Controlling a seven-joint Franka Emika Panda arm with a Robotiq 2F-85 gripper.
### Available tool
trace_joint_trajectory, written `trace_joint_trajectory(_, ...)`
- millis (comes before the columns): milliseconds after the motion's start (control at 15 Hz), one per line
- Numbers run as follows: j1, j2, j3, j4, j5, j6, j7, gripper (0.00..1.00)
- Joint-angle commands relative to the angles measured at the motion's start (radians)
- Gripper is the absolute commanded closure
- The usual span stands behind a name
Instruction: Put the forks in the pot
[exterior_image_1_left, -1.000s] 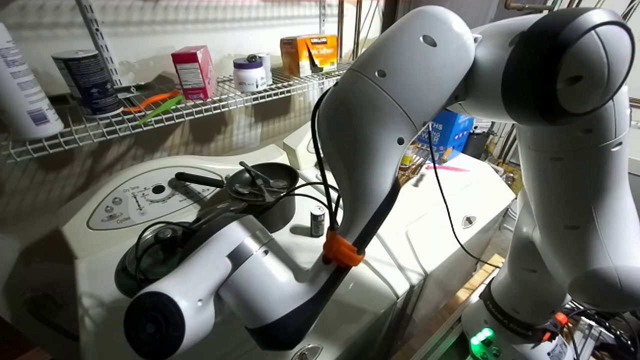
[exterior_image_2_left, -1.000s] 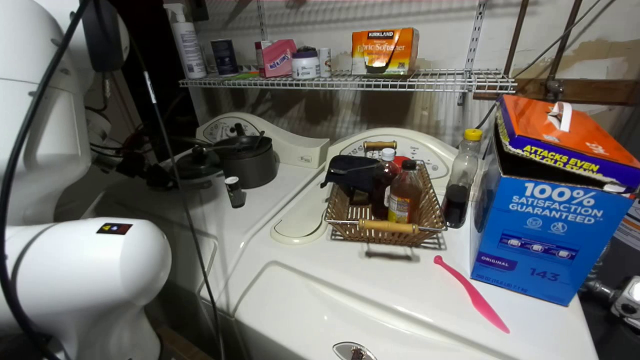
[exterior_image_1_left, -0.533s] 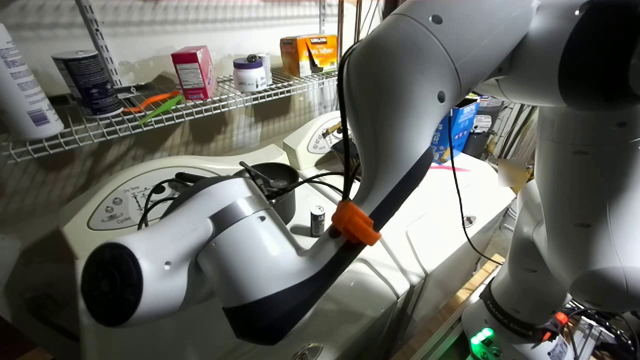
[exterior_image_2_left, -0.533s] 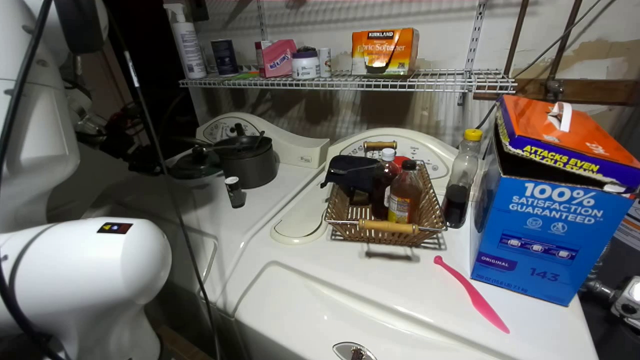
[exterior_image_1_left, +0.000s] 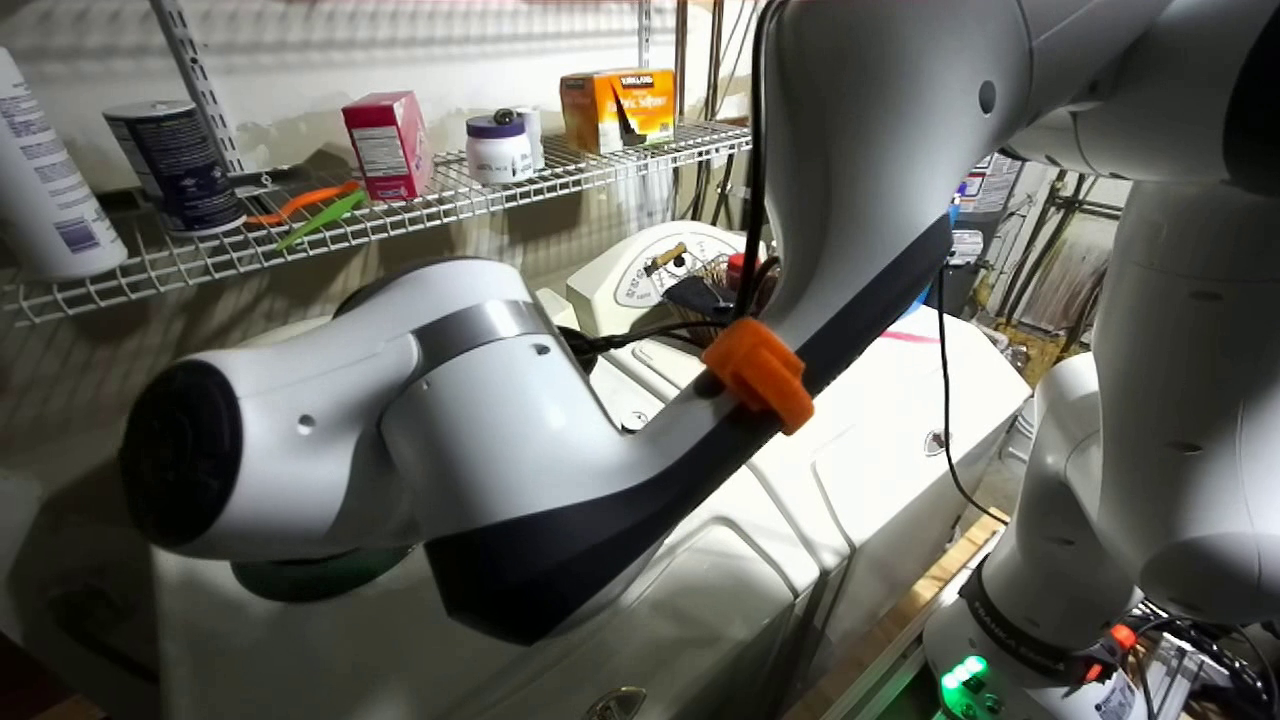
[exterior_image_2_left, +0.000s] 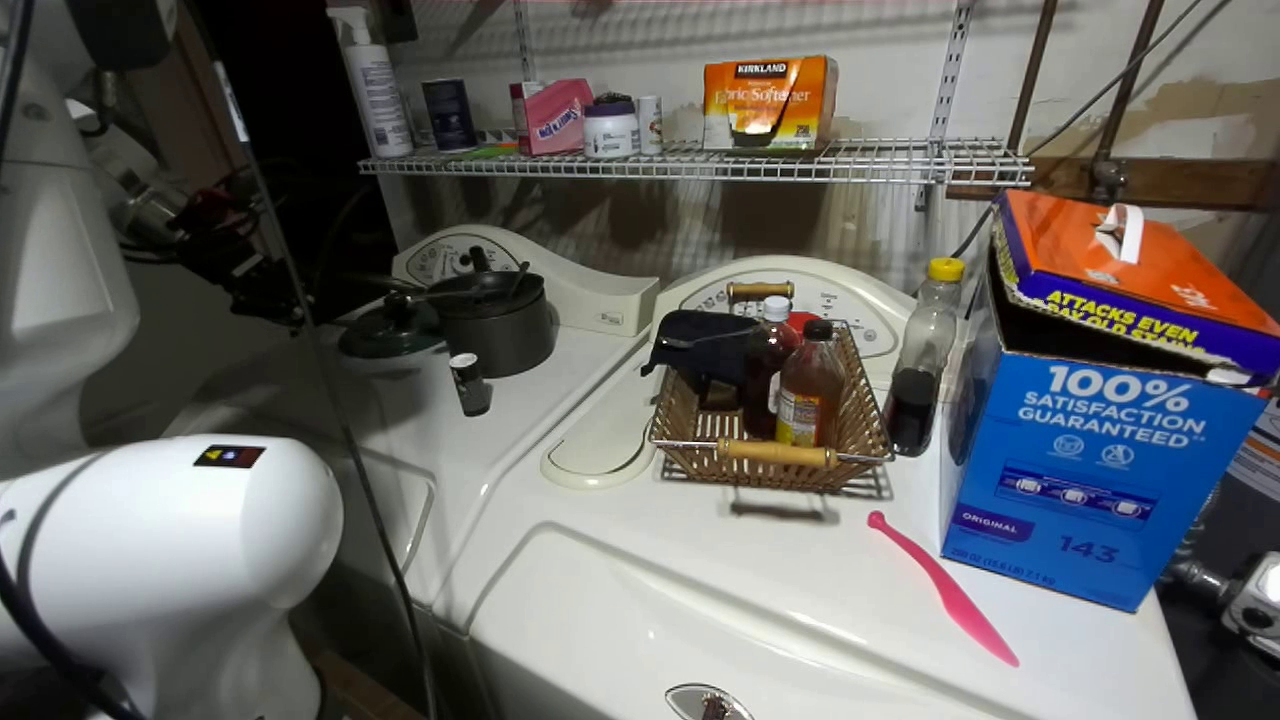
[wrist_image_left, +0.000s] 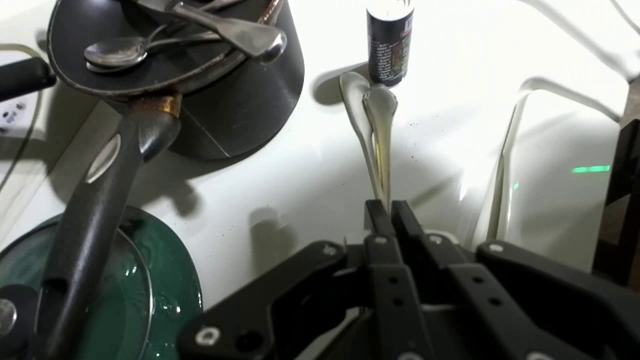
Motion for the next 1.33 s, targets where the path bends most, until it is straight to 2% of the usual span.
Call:
trace_joint_trajectory(0, -0.003, -0.034, -0.006, 0.025, 0.013, -0.053, 0.031, 0.98)
trace_joint_trajectory(333, -0.030, -0.055, -0.030, 0.069, 0.004, -0.128, 0.036, 0.98)
trace_joint_trajectory(667, -0.090, -0.041, -0.063, 0.106, -0.047, -0.093, 0.024, 0.98)
trace_joint_trajectory(1267, -0.161, 0.085, -0.110, 0.212, -0.251, -0.072, 0.075, 0.98)
